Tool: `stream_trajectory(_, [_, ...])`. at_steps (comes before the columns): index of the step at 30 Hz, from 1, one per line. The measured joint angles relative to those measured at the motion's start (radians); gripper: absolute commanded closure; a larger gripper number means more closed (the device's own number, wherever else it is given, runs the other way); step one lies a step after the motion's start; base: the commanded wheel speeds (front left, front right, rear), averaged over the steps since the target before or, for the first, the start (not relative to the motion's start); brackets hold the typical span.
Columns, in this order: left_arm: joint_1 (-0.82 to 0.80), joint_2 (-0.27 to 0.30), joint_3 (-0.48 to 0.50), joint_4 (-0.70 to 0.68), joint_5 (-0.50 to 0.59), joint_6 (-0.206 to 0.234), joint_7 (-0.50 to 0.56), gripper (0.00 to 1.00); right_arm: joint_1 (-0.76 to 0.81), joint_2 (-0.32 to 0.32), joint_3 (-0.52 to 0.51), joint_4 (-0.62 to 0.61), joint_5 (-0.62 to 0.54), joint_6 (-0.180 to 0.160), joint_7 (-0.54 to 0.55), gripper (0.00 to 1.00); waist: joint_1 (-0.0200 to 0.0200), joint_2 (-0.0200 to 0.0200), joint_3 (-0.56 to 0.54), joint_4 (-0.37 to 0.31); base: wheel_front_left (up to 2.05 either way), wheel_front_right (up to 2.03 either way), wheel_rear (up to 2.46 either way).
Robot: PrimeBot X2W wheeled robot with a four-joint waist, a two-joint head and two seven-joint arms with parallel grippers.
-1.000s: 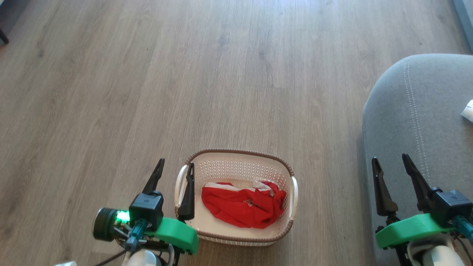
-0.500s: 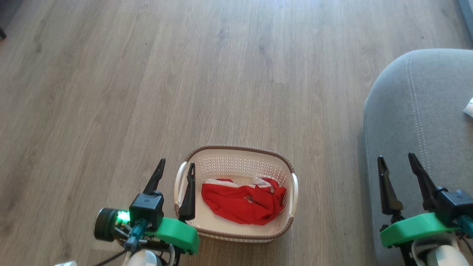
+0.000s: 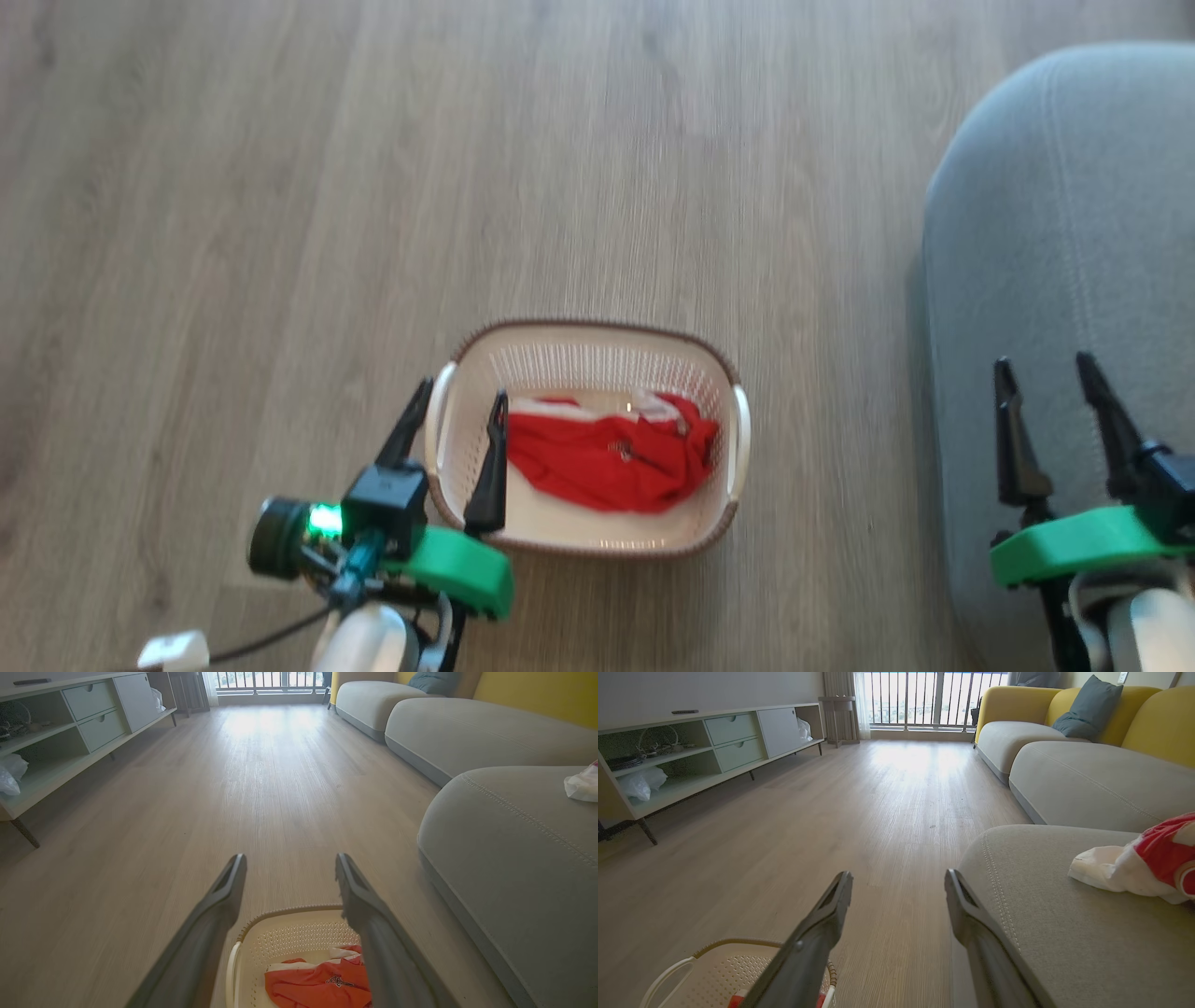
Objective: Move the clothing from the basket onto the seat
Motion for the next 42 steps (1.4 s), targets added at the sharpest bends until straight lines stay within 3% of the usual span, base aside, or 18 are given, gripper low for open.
stream_trajectory(9, [-0.193,-0.003,-0.039,0.097,0.012,-0.029,0.000,0.00,-0.101,0.000,-0.053,-0.033,-0.028,0.000,0.000,0.00,0.0002,0.0000,0.215,-0.035,0.00,0.00,0.00])
stream_trajectory(16, [-0.365,-0.009,-0.086,0.361,0.082,-0.098,0.000,0.00,-0.155,0.010,-0.054,-0.060,-0.035,0.000,0.000,0.00,0.0003,0.0000,0.401,-0.081,0.00,0.00,0.00])
stream_trajectory(23, [-0.585,0.016,-0.142,0.577,0.176,-0.124,0.000,0.00,-0.202,0.046,-0.012,-0.091,-0.043,0.000,0.000,0.00,0.0003,-0.0001,0.569,-0.140,0.00,0.00,0.00])
stream_trajectory(28, [-0.703,0.043,-0.194,0.661,0.221,-0.133,0.000,0.00,-0.220,0.053,0.012,-0.097,-0.029,0.000,0.000,0.00,0.0003,-0.0001,0.647,-0.182,0.00,0.00,0.00])
stream_trajectory(35, [-0.854,0.081,-0.272,0.925,0.283,-0.152,0.000,0.00,-0.259,0.058,0.121,-0.118,0.022,0.000,0.000,0.00,0.0000,-0.0001,0.748,-0.287,0.00,0.00,0.00])
stream_trajectory(42, [-1.006,0.092,-0.305,1.094,0.309,-0.169,0.009,0.00,-0.269,0.067,0.179,-0.152,0.045,0.000,-0.009,0.00,0.0001,-0.0001,0.838,-0.355,0.00,0.00,0.00])
